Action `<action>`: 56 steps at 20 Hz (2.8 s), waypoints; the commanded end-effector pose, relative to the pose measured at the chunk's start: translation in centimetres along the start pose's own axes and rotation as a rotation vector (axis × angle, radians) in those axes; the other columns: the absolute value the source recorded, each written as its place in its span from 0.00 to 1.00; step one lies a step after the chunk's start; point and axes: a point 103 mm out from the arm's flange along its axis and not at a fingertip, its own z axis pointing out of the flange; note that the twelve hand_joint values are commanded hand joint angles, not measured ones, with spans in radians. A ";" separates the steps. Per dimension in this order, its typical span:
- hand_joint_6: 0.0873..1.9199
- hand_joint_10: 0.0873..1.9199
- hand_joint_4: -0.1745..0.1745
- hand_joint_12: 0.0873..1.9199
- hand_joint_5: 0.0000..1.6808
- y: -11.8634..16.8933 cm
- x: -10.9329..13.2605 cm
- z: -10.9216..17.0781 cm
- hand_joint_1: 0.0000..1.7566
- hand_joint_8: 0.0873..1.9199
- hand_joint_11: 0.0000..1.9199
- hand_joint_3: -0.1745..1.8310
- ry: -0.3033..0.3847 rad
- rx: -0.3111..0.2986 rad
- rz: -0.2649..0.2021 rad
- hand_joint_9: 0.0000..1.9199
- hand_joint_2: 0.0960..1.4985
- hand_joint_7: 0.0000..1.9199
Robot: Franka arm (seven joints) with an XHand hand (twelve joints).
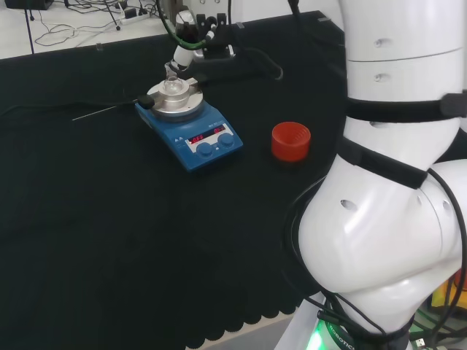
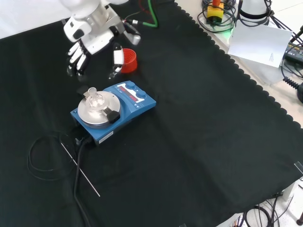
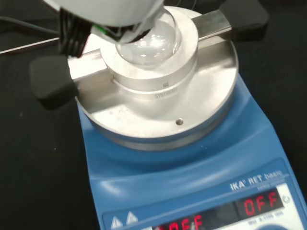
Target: Turn on the heater.
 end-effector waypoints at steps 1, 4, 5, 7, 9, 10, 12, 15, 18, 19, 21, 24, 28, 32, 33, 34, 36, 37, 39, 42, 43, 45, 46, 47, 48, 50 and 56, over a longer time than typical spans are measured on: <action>0.27 0.33 0.39 0.71 0.29 -6.2 -0.7 -1.8 0.54 0.30 0.07 0.44 0.008 -0.096 0.027 0.19 0.34 0.05; 0.26 0.33 0.39 0.71 0.29 -8.5 -0.8 -1.5 0.54 0.30 0.07 0.44 0.003 -0.107 0.034 0.19 0.34 0.05; 0.26 0.33 0.39 0.71 0.29 -9.3 -0.9 -1.2 0.54 0.30 0.07 0.44 0.002 -0.109 0.038 0.19 0.34 0.05; 0.26 0.33 0.39 0.72 0.29 -10.9 -1.0 -0.4 0.54 0.30 0.07 0.44 -0.001 -0.106 0.042 0.19 0.34 0.05; 0.26 0.33 0.39 0.72 0.29 -12.3 -0.9 0.7 0.54 0.30 0.08 0.44 -0.009 -0.096 0.043 0.19 0.35 0.05; 0.26 0.33 0.38 0.72 0.29 -12.9 -0.8 1.3 0.54 0.31 0.08 0.44 -0.018 -0.086 0.041 0.20 0.35 0.06; 0.25 0.33 0.38 0.71 0.29 -13.8 -0.4 2.3 0.54 0.31 0.09 0.44 -0.027 -0.071 0.037 0.21 0.35 0.07; 0.25 0.32 0.39 0.70 0.30 -14.8 0.1 3.4 0.54 0.32 0.11 0.43 -0.039 -0.049 0.027 0.26 0.35 0.13; 0.26 0.30 0.39 0.69 0.32 -15.6 0.5 4.6 0.54 0.34 0.16 0.43 -0.054 -0.023 0.019 0.34 0.36 0.25; 0.26 0.29 0.40 0.68 0.33 -15.8 0.6 5.1 0.54 0.35 0.18 0.43 -0.060 -0.014 0.018 0.38 0.36 0.30; 0.27 0.28 0.40 0.67 0.34 -16.1 0.7 6.0 0.54 0.36 0.23 0.43 -0.067 0.008 0.015 0.45 0.36 0.37; 0.28 0.28 0.40 0.64 0.36 -16.4 0.8 7.3 0.55 0.38 0.31 0.44 -0.066 0.036 0.008 0.55 0.36 0.47; 0.29 0.31 0.32 0.57 0.38 -16.6 0.7 9.0 0.56 0.44 0.45 0.44 -0.082 0.083 0.001 0.67 0.37 0.59; 0.29 0.56 0.10 0.45 0.41 -16.4 0.1 10.5 0.61 0.66 0.70 0.42 -0.096 0.133 0.005 0.78 0.41 0.71; 0.29 0.63 0.08 0.45 0.42 -16.3 0.0 10.8 0.62 0.71 0.74 0.42 -0.093 0.146 0.006 0.79 0.42 0.73; 0.29 0.67 0.06 0.46 0.42 -16.2 -0.1 11.1 0.63 0.74 0.76 0.42 -0.098 0.161 0.004 0.80 0.43 0.74; 0.31 0.74 0.08 0.51 0.41 -16.1 -0.2 11.5 0.68 0.80 0.73 0.44 -0.110 0.184 0.000 0.82 0.46 0.76; 0.33 0.76 0.10 0.56 0.39 -16.0 -0.2 11.7 0.72 0.82 0.70 0.46 -0.113 0.195 -0.003 0.82 0.46 0.77; 0.38 0.78 0.16 0.64 0.34 -15.9 -0.3 12.2 0.77 0.85 0.65 0.51 -0.112 0.222 -0.011 0.83 0.45 0.78; 0.42 0.79 0.24 0.69 0.27 -15.9 -0.4 13.0 0.80 0.85 0.63 0.55 -0.106 0.252 -0.019 0.84 0.43 0.80; 0.42 0.79 0.26 0.69 0.25 -15.9 -0.4 13.1 0.80 0.85 0.62 0.56 -0.103 0.256 -0.021 0.84 0.43 0.80; 0.41 0.80 0.31 0.71 0.21 -15.8 -0.5 13.4 0.81 0.84 0.62 0.58 -0.097 0.264 -0.025 0.84 0.42 0.81; 0.40 0.80 0.33 0.71 0.20 -15.8 -0.5 13.4 0.81 0.84 0.62 0.58 -0.095 0.267 -0.027 0.84 0.42 0.81; 0.39 0.80 0.34 0.72 0.19 -15.7 -0.5 13.5 0.82 0.85 0.62 0.59 -0.093 0.270 -0.029 0.84 0.42 0.81; 0.38 0.80 0.35 0.72 0.18 -15.7 -0.5 13.6 0.82 0.85 0.62 0.60 -0.091 0.276 -0.032 0.84 0.41 0.82; 0.35 0.81 0.38 0.72 0.17 -15.5 -0.5 13.8 0.82 0.85 0.62 0.61 -0.090 0.289 -0.037 0.85 0.41 0.82; 0.26 0.81 0.41 0.73 0.17 -14.9 -0.7 14.6 0.82 0.85 0.62 0.62 -0.094 0.320 -0.040 0.85 0.40 0.82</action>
